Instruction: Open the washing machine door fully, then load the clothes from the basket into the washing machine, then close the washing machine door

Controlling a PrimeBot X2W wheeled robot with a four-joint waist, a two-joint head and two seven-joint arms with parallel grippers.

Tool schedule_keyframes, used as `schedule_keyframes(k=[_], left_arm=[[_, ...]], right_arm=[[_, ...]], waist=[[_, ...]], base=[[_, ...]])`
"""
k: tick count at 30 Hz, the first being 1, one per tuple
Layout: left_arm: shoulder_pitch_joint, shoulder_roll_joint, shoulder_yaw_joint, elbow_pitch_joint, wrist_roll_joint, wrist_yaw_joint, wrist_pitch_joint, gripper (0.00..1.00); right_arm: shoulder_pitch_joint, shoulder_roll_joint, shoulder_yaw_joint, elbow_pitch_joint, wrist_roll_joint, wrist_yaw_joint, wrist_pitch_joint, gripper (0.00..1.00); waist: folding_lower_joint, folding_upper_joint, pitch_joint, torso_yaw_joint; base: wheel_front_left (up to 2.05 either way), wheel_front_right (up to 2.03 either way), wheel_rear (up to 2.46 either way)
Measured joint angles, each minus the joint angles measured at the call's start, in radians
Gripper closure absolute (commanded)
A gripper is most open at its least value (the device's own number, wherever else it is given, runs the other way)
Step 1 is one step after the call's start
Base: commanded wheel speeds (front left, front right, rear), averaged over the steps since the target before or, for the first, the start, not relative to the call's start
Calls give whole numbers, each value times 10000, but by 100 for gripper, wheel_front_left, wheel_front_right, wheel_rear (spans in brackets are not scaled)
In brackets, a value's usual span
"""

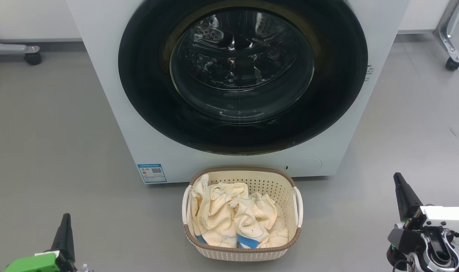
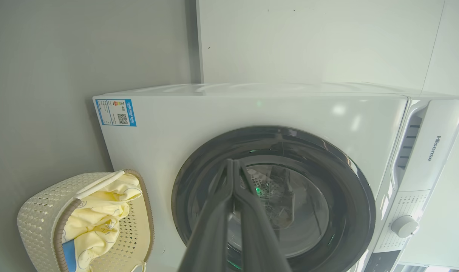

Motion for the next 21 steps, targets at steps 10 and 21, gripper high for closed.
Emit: schedule_keyframes(k=[10, 21], left_arm=[[0, 0, 0, 0, 0, 0, 0, 100], [0, 0, 0, 0, 0, 0, 0, 100]], right_arm=[[0, 0, 0, 0, 0, 0, 0, 100], [0, 0, 0, 0, 0, 0, 0, 100]], waist=[[0, 0, 0, 0], [0, 0, 0, 0]], base=[[0, 0, 0], [0, 0, 0]])
